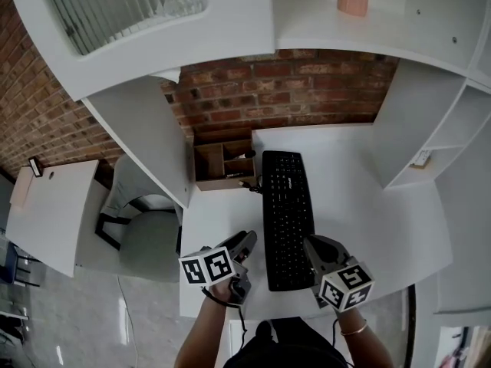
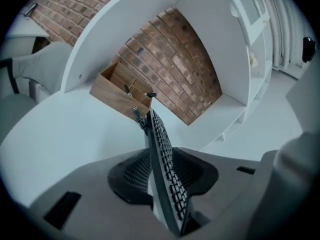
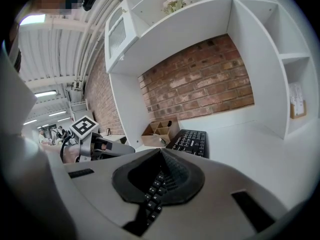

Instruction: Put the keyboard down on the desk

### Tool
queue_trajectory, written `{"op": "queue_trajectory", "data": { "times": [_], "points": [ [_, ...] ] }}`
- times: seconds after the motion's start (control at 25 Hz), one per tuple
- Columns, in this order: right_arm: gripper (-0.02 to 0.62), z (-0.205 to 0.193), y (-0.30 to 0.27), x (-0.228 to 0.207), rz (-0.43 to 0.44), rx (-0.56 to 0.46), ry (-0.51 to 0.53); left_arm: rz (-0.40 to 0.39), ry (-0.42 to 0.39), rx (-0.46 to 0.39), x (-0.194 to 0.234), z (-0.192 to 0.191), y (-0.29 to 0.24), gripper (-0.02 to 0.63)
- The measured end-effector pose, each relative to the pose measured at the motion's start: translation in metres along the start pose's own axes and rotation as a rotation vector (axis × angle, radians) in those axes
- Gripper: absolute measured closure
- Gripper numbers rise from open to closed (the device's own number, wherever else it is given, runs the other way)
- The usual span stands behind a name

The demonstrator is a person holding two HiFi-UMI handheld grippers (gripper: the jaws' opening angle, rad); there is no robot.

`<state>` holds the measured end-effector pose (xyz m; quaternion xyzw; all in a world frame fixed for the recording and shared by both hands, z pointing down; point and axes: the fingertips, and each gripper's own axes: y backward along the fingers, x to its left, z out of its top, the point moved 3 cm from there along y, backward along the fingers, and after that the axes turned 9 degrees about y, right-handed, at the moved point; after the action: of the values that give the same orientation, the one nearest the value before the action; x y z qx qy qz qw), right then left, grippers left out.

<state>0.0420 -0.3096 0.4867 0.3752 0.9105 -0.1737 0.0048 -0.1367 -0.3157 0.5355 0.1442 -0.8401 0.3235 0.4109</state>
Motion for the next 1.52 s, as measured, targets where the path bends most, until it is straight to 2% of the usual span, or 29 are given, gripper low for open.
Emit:
{"op": "queue_trajectory", "data": {
  "times": [0.16, 0.24, 0.68, 0.92, 1.16, 1.52],
  "points": [
    [0.589, -0.003, 0.015, 0.014, -0.014, -0.008, 0.004, 0.053, -0.125, -0.035, -0.007, -0.006, 0.020, 0.523],
    [0.589, -0.005, 0.023, 0.021, -0.020, -0.012, 0.005, 0.064, -0.184, -0.054, -0.012, -0.009, 0.031, 0.531],
    [0.590, -0.006, 0.070, 0.068, -0.031, -0.079, 0.015, 0.064, -0.445, -0.119, -0.054, -0.040, 0.090, 0.580],
    [0.591, -0.004, 0.094, 0.090, -0.037, -0.117, 0.046, 0.053, -0.507, -0.164, -0.066, -0.056, 0.123, 0.597],
    [0.591, -0.002, 0.115, 0.113, -0.047, -0.139, 0.094, 0.084, -0.558, -0.208, -0.070, -0.067, 0.157, 0.597],
    [0.591, -0.009, 0.128, 0.140, -0.048, -0.144, 0.119, 0.116, -0.578, -0.248, -0.064, -0.078, 0.194, 0.597]
  ]
}}
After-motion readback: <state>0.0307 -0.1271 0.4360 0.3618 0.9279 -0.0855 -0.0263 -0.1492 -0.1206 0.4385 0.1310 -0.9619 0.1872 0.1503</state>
